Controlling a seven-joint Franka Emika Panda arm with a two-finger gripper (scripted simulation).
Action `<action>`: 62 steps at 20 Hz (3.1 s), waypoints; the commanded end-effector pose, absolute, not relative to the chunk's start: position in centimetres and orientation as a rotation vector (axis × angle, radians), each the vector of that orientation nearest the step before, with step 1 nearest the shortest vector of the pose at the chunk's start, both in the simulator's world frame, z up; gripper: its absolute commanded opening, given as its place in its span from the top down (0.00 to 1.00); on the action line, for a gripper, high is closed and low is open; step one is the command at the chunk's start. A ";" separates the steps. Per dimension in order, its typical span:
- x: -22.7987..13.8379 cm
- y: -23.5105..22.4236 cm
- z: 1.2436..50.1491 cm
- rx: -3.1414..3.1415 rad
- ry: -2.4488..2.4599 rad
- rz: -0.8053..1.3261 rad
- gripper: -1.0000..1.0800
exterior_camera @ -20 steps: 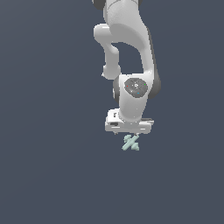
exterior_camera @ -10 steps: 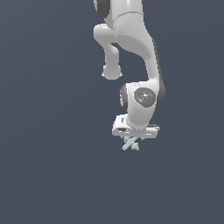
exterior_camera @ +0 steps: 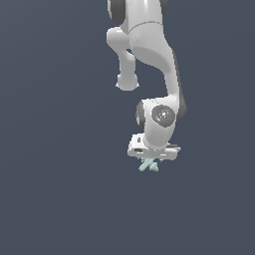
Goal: Pick up the object and move it to a goal position.
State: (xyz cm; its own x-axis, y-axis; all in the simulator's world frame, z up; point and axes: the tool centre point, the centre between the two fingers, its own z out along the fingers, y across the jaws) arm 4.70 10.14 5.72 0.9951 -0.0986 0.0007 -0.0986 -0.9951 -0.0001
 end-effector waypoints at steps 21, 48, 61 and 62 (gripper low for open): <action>4.8 10.3 2.8 -3.137 0.156 -0.002 1.00; -0.8 -4.1 18.0 -3.136 0.158 -0.001 1.00; -2.9 -10.6 25.0 -3.137 0.158 0.000 1.00; -2.9 -10.7 25.2 -3.137 0.158 0.000 1.00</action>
